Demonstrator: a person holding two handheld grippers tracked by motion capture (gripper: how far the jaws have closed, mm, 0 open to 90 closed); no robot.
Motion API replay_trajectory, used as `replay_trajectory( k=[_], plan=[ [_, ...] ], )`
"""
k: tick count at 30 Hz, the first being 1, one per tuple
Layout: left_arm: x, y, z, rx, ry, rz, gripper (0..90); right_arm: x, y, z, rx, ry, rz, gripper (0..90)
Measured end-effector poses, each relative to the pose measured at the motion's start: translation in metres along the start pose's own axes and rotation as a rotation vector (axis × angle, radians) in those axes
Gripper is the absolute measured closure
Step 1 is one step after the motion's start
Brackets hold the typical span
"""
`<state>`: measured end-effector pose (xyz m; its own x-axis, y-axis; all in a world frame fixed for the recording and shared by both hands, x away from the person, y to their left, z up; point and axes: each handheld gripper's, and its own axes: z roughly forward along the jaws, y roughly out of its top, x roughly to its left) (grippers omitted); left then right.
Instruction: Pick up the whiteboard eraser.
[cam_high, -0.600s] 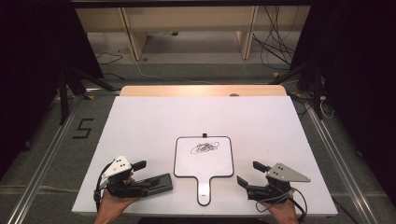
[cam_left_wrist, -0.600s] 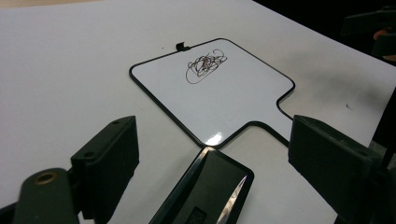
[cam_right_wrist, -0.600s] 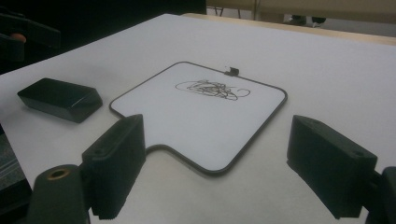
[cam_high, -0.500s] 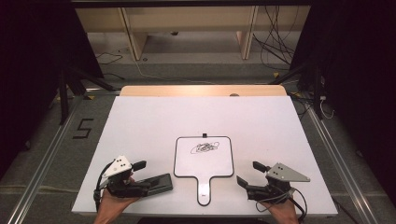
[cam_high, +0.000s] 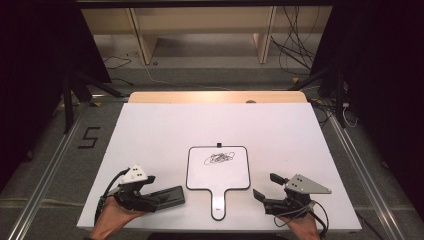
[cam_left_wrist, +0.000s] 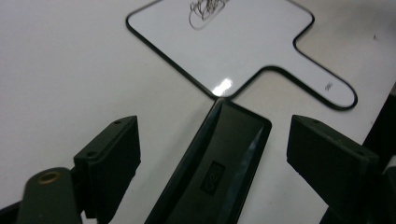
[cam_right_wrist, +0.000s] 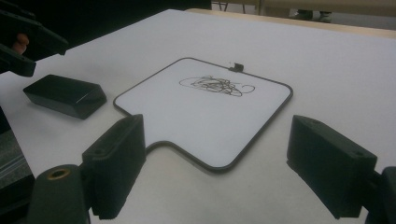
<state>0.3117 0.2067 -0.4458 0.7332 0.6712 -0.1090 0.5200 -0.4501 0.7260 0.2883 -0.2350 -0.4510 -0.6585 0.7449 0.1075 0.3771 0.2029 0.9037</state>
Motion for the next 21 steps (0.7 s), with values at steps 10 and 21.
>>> replay_trajectory(
  k=[10, 21],
  plan=[
    [-0.002, 0.002, 0.011, 0.168, 0.005, 0.133, 19.5, 0.001, 0.000, 0.002, 0.017, 0.017, 0.000, 20.9],
    [0.001, 0.005, 0.025, 0.260, -0.008, 0.194, 22.9, -0.001, -0.001, 0.003, 0.027, 0.027, 0.008, 21.4]
  ],
)
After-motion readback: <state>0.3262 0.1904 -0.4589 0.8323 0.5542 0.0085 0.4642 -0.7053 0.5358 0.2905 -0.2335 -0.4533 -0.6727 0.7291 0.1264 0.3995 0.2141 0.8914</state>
